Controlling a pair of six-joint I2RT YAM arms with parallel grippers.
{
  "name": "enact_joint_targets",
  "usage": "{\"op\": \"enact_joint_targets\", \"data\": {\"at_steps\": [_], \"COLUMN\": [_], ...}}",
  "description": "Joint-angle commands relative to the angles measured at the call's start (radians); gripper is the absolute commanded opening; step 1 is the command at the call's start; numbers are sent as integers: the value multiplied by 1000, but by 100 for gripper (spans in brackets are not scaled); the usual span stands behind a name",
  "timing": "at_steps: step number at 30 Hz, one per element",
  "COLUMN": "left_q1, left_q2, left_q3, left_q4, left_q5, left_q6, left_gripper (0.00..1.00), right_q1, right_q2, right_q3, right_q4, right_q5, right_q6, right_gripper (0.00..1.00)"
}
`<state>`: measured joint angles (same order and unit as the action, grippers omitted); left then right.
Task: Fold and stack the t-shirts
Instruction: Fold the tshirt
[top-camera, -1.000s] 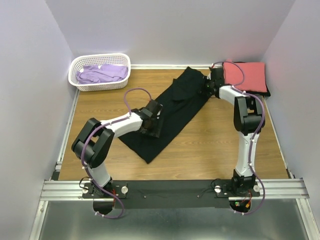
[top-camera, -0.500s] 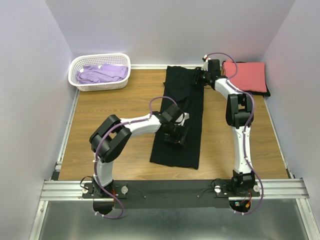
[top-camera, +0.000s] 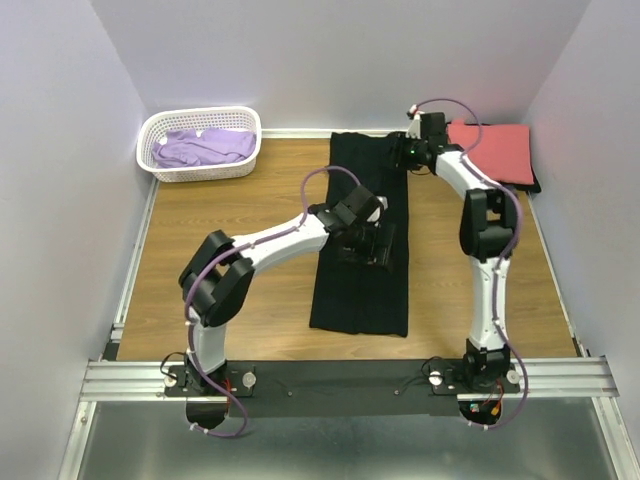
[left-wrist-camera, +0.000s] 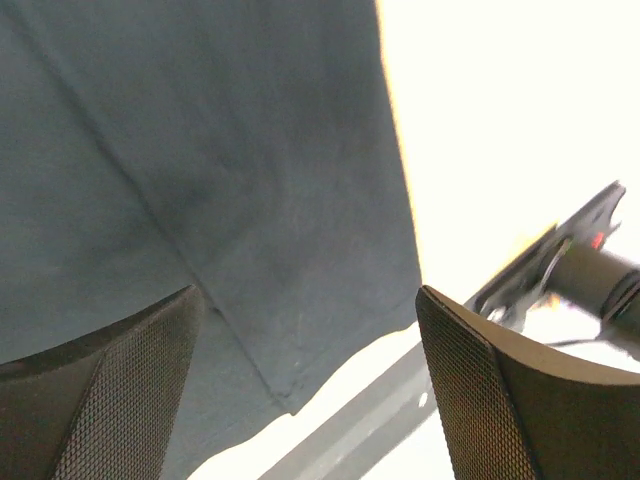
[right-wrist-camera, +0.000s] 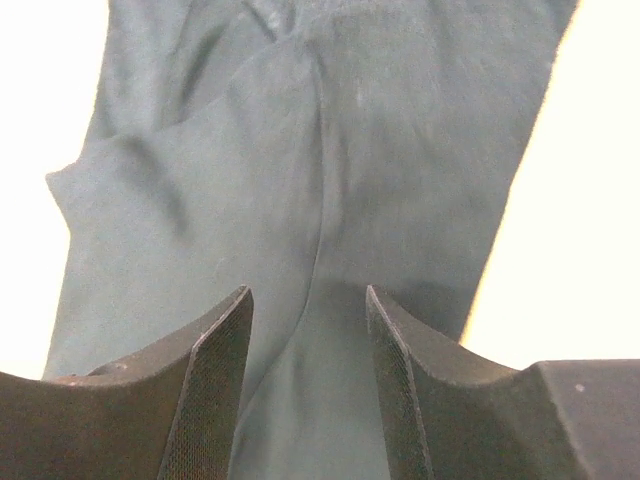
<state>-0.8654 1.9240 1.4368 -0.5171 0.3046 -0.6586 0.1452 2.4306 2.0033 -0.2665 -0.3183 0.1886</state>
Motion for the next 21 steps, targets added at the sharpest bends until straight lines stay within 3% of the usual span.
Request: {"op": "enact_joint_targets", "data": {"at_steps": [1, 5, 9, 16, 21], "left_q1": [5, 6, 6, 8, 8], "left_q2": [-154, -255, -411, -615, -669], "left_q3": [60, 7, -176, -482, -610], "left_q4": [-63, -115, -146, -144, -120], "left_q5": [-215, -349, -423, -404, -358], "left_q6": [-68, -87, -98, -130, -130], "left_gripper": [95, 95, 93, 90, 90], "right_q1": [-1, 2, 54, 181, 240], "right_q2": [-275, -573, -781, -1135, -1376], "right_q3": [-177, -448, -693, -1058, -1284], "right_q4": [-50, -121, -276, -534, -580], "right_q5": [99, 140, 202, 260, 203], "right_q6": [0, 63, 72, 195, 362], "right_gripper": [58, 66, 68, 71, 71]}}
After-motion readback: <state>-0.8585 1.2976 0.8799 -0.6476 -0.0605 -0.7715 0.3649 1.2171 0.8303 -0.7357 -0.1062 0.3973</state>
